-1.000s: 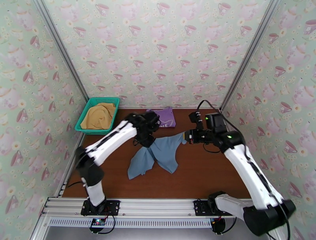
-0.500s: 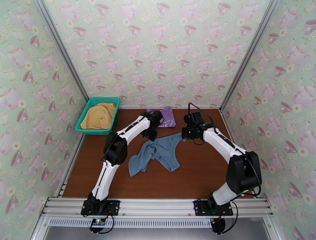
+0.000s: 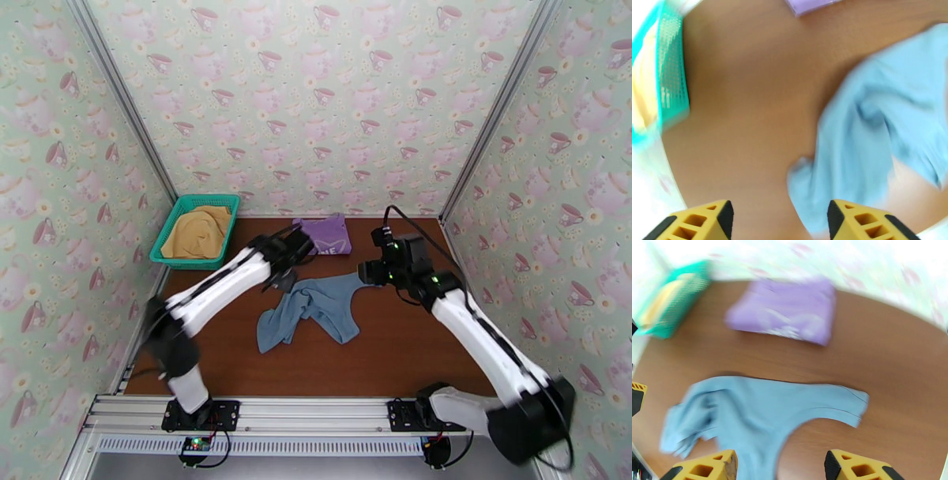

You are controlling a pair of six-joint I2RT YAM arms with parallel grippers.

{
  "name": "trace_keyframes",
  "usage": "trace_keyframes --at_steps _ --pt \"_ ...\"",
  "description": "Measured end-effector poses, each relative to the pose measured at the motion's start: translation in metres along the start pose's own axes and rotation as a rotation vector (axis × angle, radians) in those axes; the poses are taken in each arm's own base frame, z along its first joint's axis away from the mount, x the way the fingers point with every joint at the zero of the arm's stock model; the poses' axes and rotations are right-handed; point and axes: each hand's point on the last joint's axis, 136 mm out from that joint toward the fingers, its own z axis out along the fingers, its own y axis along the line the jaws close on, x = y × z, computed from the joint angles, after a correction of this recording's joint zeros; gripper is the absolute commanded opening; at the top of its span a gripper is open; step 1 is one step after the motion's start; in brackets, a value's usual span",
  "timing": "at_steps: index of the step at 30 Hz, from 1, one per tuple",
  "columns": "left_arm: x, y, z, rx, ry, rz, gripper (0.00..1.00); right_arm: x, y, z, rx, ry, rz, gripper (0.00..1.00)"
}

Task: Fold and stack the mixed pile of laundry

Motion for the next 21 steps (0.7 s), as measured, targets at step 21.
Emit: trace_keyframes --at_steps 21 --pt "0.150 -0.049 0.114 -0.035 0.180 0.012 0.49 0.042 0.044 0.004 -0.158 0.077 -0.076 0.61"
